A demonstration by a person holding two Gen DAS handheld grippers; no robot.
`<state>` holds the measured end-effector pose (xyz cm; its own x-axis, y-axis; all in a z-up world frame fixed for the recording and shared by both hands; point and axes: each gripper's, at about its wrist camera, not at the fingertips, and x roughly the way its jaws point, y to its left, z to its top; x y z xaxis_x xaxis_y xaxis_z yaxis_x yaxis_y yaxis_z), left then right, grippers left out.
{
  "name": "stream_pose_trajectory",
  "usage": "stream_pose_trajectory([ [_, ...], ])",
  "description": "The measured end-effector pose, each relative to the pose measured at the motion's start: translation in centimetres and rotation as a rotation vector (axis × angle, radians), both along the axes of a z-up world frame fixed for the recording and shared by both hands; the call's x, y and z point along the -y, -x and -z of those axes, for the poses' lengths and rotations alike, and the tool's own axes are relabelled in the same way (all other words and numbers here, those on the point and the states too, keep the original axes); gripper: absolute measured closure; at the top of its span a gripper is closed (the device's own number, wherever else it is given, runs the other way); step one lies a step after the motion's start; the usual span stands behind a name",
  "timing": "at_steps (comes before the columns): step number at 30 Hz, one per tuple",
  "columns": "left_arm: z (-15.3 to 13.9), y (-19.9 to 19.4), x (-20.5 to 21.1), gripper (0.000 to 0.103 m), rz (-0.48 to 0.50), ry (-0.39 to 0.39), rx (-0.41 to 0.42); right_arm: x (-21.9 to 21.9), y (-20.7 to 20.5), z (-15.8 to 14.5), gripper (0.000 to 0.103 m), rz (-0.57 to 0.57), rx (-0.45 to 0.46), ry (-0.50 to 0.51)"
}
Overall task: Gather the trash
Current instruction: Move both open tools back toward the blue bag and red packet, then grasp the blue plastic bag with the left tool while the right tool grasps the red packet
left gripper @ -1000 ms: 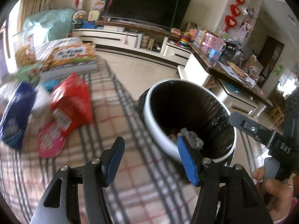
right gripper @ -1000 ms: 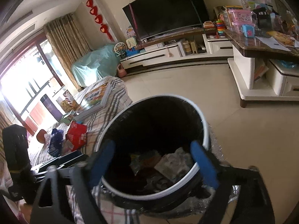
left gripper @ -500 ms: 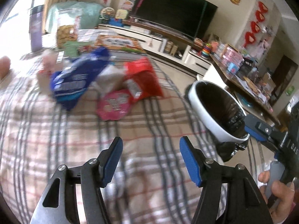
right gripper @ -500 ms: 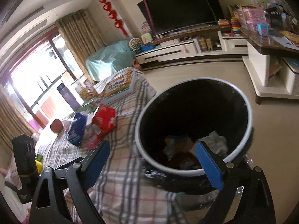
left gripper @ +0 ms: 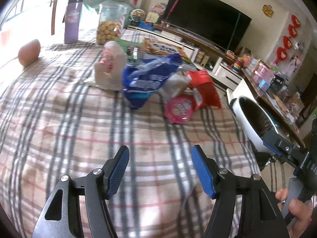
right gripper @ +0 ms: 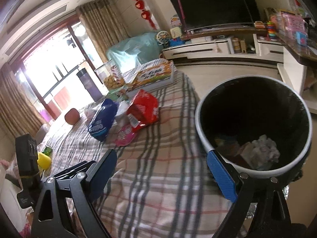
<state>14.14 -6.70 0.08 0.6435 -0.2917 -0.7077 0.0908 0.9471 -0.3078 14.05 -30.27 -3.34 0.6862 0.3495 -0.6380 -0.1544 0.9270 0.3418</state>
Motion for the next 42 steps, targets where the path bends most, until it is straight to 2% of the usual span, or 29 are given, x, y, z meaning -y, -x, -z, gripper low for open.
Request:
stream_pose_trajectory([
  [9,-0.5,-0.8,-1.8,0.034,0.004,-0.043,0.040,-2.3,-2.0,0.4,0.009,-0.054,-0.006,0.001],
  [21,0.0,-6.2,-2.9,0.034,0.026,-0.051,0.028,-4.0,-5.5,0.6,0.009,-0.070,-0.006,0.001],
  [30,0.2,-10.1,-2.3,0.031,0.071,-0.064,0.059,-5.1,-9.4,1.1,0.011,-0.091,-0.004,0.018],
  [33,1.1,-11.2,-2.2,0.032,0.065,-0.057,0.050,-5.3,-10.4,1.8,0.023,-0.101,-0.025,0.012],
  [35,1.6,-11.7,-1.9,0.035,0.074,-0.057,0.049,-5.4,-11.0,2.4,0.044,-0.107,-0.047,0.002],
  [36,1.6,-11.8,-1.7,0.045,0.082,-0.058,0.053,-5.4,-11.2,2.6,0.051,-0.108,-0.055,-0.001],
  [37,1.7,-11.8,-1.5,0.052,0.092,-0.057,0.057,-5.4,-11.2,2.7,0.053,-0.111,-0.060,-0.005],
  [39,1.6,-11.8,-1.1,0.062,0.105,-0.068,0.072,-5.5,-11.0,2.6,0.058,-0.115,-0.046,0.001],
  [41,1.5,-11.5,-0.9,0.066,0.114,-0.080,0.085,-5.5,-10.9,2.5,0.088,-0.123,-0.047,0.004],
  [42,1.5,-11.4,-0.9,0.068,0.117,-0.083,0.088,-5.4,-10.6,2.5,0.088,-0.122,-0.053,-0.006],
])
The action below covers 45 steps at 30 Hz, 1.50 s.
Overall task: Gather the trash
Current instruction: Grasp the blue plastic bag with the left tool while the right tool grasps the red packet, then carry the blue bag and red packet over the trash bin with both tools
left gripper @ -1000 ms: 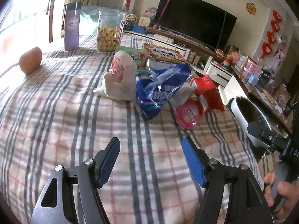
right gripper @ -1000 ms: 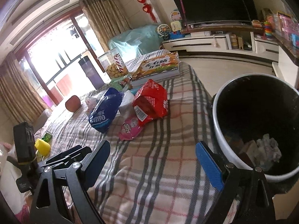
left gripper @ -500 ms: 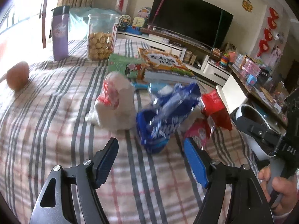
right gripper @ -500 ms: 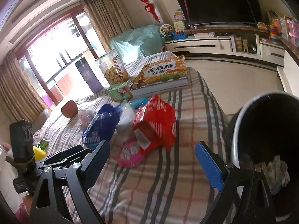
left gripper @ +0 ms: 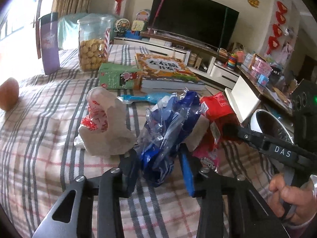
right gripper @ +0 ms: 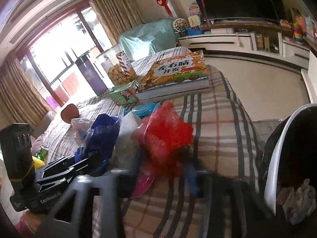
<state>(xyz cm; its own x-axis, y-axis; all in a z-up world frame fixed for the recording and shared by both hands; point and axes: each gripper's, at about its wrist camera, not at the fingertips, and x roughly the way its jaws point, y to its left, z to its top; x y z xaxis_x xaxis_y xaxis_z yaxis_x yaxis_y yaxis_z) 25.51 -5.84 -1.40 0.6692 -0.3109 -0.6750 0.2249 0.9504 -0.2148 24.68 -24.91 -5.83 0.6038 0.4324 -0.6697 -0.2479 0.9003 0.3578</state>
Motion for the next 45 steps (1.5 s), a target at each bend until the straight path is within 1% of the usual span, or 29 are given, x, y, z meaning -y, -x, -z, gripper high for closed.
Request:
stream_pose_trajectory([
  [5,-0.4,1.5,-0.2,0.071,-0.012,0.005,0.015,0.5,1.3,-0.7,0.098,-0.003,0.018,-0.016],
  [9,-1.2,3.3,-0.8,0.071,-0.023,0.043,0.019,1.0,2.6,-1.3,0.098,0.005,0.038,-0.024],
  [16,-1.1,5.0,-0.4,0.071,-0.013,0.073,-0.001,2.2,4.8,-2.0,0.098,0.021,0.055,-0.027],
  [24,-1.7,6.3,2.0,0.071,0.040,0.079,-0.009,4.7,7.4,-2.6,0.098,0.056,0.062,-0.033],
  [32,-2.1,6.4,4.9,0.071,0.103,0.075,-0.012,7.5,9.5,-3.2,0.098,0.108,0.074,-0.023],
  [41,-2.3,5.2,7.7,0.071,0.172,0.071,-0.009,11.7,11.4,-4.0,0.098,0.185,0.094,-0.008],
  [45,-2.4,4.6,9.1,0.071,0.204,0.056,-0.002,13.4,11.9,-4.1,0.098,0.220,0.098,0.005],
])
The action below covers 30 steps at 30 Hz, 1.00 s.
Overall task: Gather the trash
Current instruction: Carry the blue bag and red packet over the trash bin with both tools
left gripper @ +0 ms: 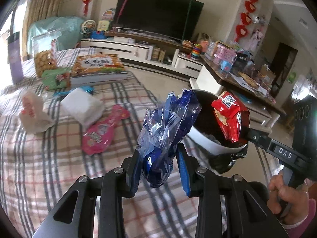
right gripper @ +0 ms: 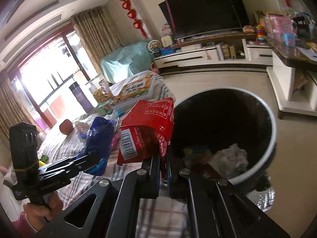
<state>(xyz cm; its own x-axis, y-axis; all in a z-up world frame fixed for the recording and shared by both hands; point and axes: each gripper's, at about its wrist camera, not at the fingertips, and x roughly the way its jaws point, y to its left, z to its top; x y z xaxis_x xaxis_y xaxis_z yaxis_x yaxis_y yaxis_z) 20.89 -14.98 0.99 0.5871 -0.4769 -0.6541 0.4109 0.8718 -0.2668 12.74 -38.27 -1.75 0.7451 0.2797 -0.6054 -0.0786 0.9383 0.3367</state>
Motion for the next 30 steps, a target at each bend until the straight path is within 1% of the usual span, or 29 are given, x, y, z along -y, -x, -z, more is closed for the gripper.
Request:
stream_pose_trajectory([
  [10,-0.4,-1.1,3.3,0.071,0.040,-0.018,0.009,3.0,0.5,0.1,0.098,0.063,-0.001,0.006],
  [20,-0.7,-2.1,7.0,0.071,0.085,-0.069,0.007,5.6,0.3,-0.1,0.098,0.113,0.004,-0.001],
  [30,-0.9,-2.9,9.7,0.070,0.103,-0.110,0.002,6.6,-0.2,0.0,0.098,0.128,-0.005,0.005],
])
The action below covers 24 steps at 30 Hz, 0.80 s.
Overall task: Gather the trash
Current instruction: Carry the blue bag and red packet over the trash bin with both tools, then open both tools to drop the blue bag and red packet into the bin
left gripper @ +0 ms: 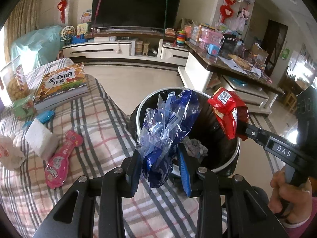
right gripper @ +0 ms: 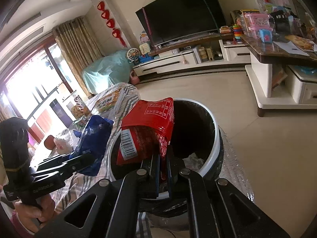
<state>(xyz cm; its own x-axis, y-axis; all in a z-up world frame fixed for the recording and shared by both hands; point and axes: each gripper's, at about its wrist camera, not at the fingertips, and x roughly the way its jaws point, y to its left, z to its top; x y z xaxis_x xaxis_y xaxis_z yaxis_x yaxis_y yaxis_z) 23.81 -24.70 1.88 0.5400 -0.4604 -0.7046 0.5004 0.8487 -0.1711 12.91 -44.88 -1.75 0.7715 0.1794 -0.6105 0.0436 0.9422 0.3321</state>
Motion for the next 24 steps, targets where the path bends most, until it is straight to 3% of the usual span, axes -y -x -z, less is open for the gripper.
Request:
stream_pose_trajectory([
  [21,0.0,-1.6,3.5,0.067,0.025,-0.041,0.003,0.6,-2.3,0.7,0.098,-0.006,-0.057,0.039],
  [24,0.1,-1.7,3.9,0.063,0.025,-0.042,-0.002,0.6,-2.7,0.9,0.093,-0.005,-0.077,0.056],
])
